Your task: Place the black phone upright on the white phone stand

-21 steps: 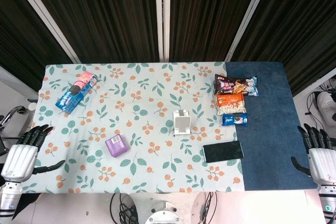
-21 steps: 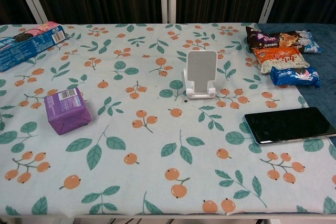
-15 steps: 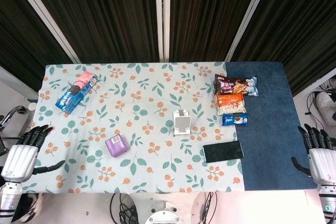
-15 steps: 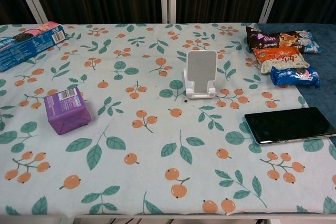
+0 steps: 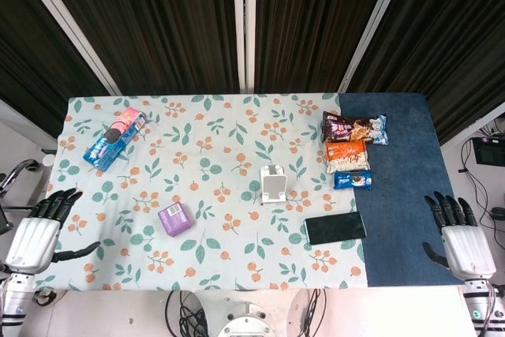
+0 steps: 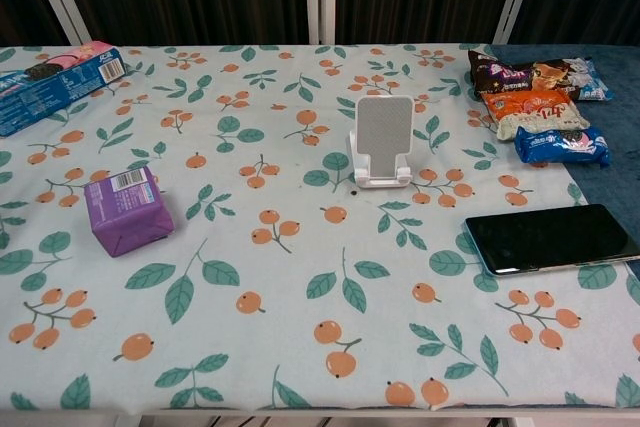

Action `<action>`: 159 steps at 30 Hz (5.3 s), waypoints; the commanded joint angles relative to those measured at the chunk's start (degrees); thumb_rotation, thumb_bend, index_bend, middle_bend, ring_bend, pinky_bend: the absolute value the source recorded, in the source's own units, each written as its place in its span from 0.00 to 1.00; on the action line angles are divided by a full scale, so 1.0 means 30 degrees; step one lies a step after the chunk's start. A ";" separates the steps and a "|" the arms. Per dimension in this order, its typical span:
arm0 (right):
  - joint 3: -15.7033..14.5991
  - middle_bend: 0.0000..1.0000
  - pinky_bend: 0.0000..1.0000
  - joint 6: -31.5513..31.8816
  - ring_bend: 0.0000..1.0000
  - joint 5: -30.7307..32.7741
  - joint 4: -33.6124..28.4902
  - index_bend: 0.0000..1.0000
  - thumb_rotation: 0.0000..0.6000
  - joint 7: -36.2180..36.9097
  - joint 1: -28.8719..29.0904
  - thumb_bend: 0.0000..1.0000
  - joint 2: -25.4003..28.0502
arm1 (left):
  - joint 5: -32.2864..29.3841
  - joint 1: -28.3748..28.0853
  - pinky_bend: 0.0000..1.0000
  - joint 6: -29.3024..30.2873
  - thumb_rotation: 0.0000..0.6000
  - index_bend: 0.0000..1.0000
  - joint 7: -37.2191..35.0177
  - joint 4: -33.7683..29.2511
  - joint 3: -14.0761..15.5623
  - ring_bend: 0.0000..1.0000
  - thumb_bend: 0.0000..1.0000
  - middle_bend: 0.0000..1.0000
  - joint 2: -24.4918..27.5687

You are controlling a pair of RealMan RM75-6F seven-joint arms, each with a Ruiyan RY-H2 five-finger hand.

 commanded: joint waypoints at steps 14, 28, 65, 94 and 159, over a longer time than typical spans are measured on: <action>0.0455 0.00 0.00 -0.9266 0.00 0.7551 -0.5830 0.00 1.00 -0.7279 0.5762 0.18 0.1307 | -0.0234 -0.0154 0.21 -0.0521 0.27 0.11 -0.0511 0.0874 0.0125 0.10 0.00 0.10 -0.0566; -0.0071 0.00 0.00 -0.7549 0.00 0.8000 -0.2829 0.00 1.00 -0.9624 0.6730 0.18 -0.3508 | -0.0284 -0.0112 0.21 -0.0562 0.29 0.11 -0.0805 0.1217 0.0212 0.10 0.00 0.10 -0.0657; -0.0691 0.00 0.00 -0.7274 0.00 0.8233 -0.2163 0.48 1.00 -0.8200 0.7721 0.19 -0.4309 | -0.0389 -0.0258 0.21 -0.1119 0.29 0.11 -0.0724 0.1057 0.0437 0.10 0.00 0.10 -0.0648; -0.0783 0.40 0.08 -0.6313 0.38 0.6812 -0.1952 0.66 1.00 -0.6700 0.7360 0.34 -0.4184 | -0.0440 -0.0207 0.21 -0.1038 0.29 0.11 -0.1001 0.1214 0.0434 0.10 0.00 0.10 -0.0639; 0.0398 0.40 0.00 -0.8535 0.45 -1.2395 0.6559 0.52 1.00 -1.1731 1.8062 0.33 -0.2072 | -0.0824 0.0140 0.21 -0.0561 0.30 0.11 -0.1707 0.1882 0.0243 0.10 0.00 0.10 -0.0686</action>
